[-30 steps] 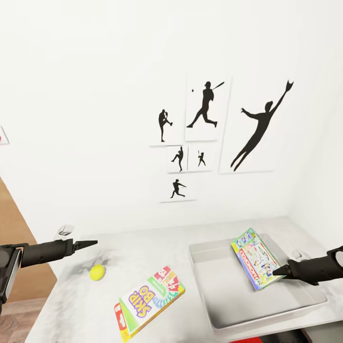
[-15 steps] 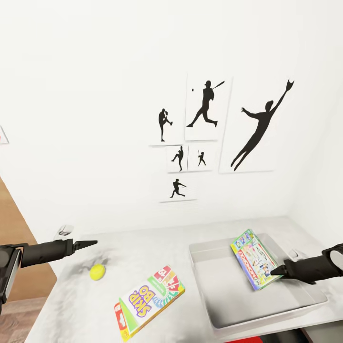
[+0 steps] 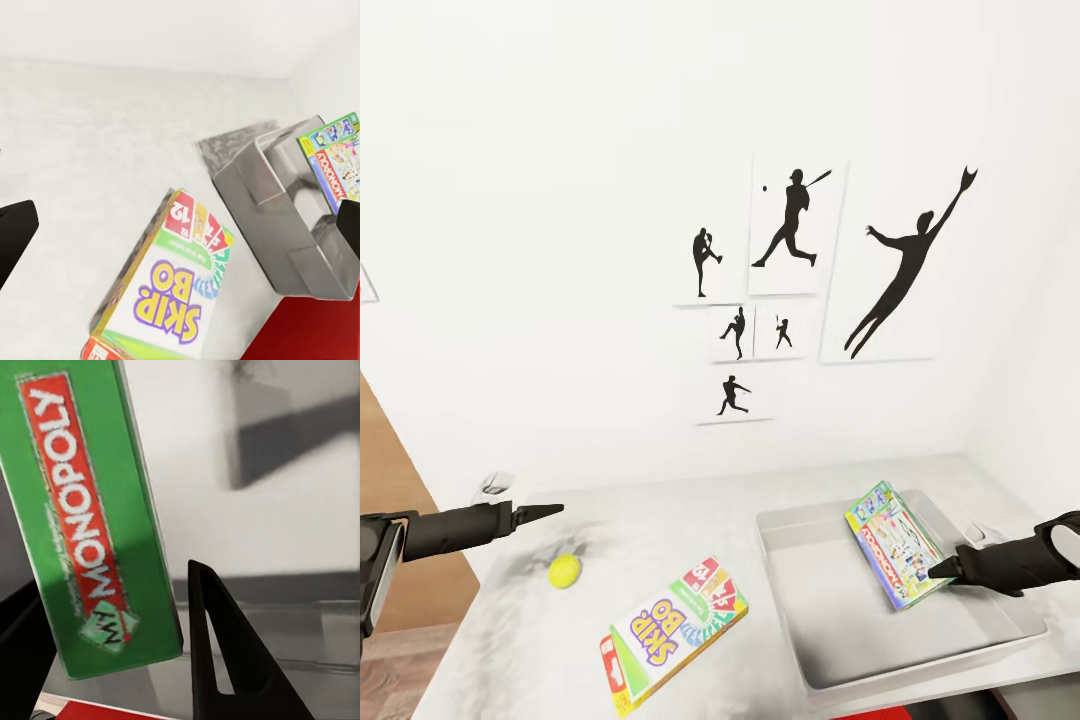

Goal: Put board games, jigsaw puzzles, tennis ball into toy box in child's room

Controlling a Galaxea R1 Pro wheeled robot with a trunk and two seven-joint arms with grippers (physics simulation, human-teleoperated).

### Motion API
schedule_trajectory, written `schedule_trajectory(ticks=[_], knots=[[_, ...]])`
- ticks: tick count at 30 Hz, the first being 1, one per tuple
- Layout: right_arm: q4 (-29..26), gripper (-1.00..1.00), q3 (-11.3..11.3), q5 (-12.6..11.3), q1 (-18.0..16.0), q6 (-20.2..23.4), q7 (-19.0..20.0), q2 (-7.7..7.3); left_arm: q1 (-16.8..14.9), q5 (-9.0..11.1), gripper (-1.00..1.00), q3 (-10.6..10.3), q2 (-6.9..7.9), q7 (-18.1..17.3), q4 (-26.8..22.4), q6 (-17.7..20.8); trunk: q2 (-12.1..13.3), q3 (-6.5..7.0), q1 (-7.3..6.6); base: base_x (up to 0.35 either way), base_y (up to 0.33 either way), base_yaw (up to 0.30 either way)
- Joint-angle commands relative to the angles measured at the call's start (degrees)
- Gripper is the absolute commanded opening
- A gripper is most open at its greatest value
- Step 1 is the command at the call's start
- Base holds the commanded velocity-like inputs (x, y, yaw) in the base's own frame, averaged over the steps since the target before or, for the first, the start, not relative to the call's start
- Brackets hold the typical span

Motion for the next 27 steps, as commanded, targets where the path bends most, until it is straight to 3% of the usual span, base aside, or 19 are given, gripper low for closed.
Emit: schedule_trajectory(ticks=[1,22,27], knots=[[0.01,-1.00,0.18,0.43,-0.13,0.00,0.53,-0.03,-0.08,-0.62,1.00,0.10,-0.05,-0.56,-0.05,0.58,-0.14,-0.17,0.04,0.000,0.000,0.000],[0.12,-1.00,0.02,0.09,-0.13,0.00,0.48,0.09,-0.08,-0.66,1.00,0.08,-0.03,-0.54,-0.05,0.58,-0.14,-1.97,0.04,0.000,0.000,0.000],[0.09,-1.00,-0.02,-0.06,-0.13,0.00,0.49,0.85,-0.08,-0.65,1.00,0.10,-0.02,-0.57,-0.05,0.56,-0.14,-2.18,0.04,0.000,0.000,0.000]])
